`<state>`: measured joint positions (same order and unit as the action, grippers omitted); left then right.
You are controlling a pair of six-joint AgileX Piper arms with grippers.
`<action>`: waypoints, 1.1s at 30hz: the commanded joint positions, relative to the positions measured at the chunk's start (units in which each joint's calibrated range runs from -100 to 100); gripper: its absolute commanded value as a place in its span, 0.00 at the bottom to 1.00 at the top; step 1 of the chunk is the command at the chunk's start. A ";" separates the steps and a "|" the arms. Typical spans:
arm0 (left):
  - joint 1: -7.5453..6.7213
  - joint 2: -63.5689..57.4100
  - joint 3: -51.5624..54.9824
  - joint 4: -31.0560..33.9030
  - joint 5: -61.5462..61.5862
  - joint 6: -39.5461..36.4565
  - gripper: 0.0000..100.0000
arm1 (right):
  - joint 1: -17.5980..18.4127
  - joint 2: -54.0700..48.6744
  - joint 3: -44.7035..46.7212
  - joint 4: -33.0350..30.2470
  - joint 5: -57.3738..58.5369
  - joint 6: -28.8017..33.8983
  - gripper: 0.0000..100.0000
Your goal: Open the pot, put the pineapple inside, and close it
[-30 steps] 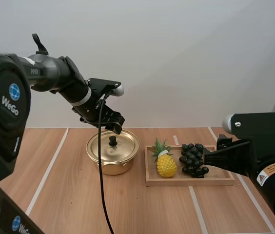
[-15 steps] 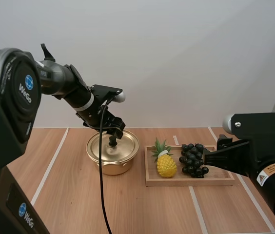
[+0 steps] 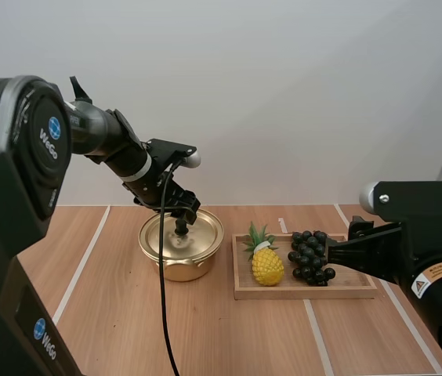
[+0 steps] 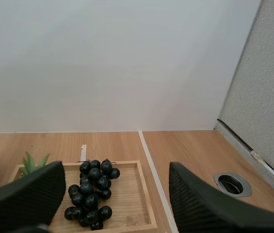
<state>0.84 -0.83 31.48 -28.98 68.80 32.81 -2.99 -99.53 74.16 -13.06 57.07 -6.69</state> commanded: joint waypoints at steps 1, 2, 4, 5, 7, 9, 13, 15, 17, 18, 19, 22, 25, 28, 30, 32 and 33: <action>-0.02 0.17 -0.11 -1.21 -0.30 0.51 1.00 | -0.16 0.00 -0.33 0.32 -0.35 -0.39 1.00; -0.02 0.17 -0.11 -1.21 0.00 0.49 1.00 | -0.16 0.00 -0.33 0.31 -0.35 -0.39 1.00; -0.02 0.17 -0.11 -1.21 1.10 0.61 1.00 | -0.16 0.00 -0.33 0.31 -0.35 -0.39 1.00; -0.02 0.17 -0.11 -1.21 2.50 1.23 1.00 | -0.16 0.00 -0.33 0.31 -0.35 -0.39 1.00; -0.02 0.17 -0.11 -1.21 5.24 1.59 1.00 | -0.16 0.00 -0.33 0.31 -0.35 -0.39 1.00; -0.02 0.17 -0.11 -1.21 6.36 1.59 1.00 | -0.16 0.00 -0.33 0.31 -0.35 -0.39 1.00; -0.02 0.28 -0.11 -1.21 6.16 1.59 1.00 | -0.16 0.00 -0.33 0.31 -0.35 -0.39 1.00; -0.02 0.26 0.00 -1.21 5.99 1.70 1.00 | -0.16 0.00 -0.33 0.31 -0.35 -0.39 1.00; -0.02 0.26 0.00 -1.21 5.99 1.94 1.00 | -0.16 0.00 -0.33 0.31 -0.35 -0.39 1.00; -0.02 0.26 0.00 -1.21 5.99 1.94 1.00 | -0.16 0.00 -0.33 0.31 -0.35 -0.39 1.00; -0.02 0.26 0.00 -1.21 5.99 1.94 1.00 | -0.16 0.00 -0.33 0.31 -0.35 -0.39 1.00; -0.02 0.26 0.00 -1.21 5.99 1.94 1.00 | -0.16 0.00 -0.33 0.31 -0.35 -0.39 1.00; -0.02 0.26 0.00 -1.21 6.89 1.94 1.00 | -0.16 0.00 -0.33 0.31 -0.35 -0.39 1.00; -0.02 0.26 0.00 -1.21 6.89 1.94 1.00 | -0.16 0.00 -0.33 0.31 -0.35 -0.39 1.00; -0.02 0.26 0.00 -1.21 6.72 1.94 1.00 | -0.16 0.00 -0.33 0.31 -1.73 -0.39 1.00; -0.02 0.26 0.00 -1.21 6.72 1.94 1.00 | -0.16 0.00 -0.33 0.31 -5.36 -0.39 1.00; -0.02 0.26 0.00 -1.21 6.72 1.94 1.00 | -0.16 0.00 -0.33 0.31 -9.52 -0.39 1.00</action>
<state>0.84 -0.56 31.48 -29.20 74.80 34.61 -2.99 -99.53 74.16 -12.89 54.75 -6.69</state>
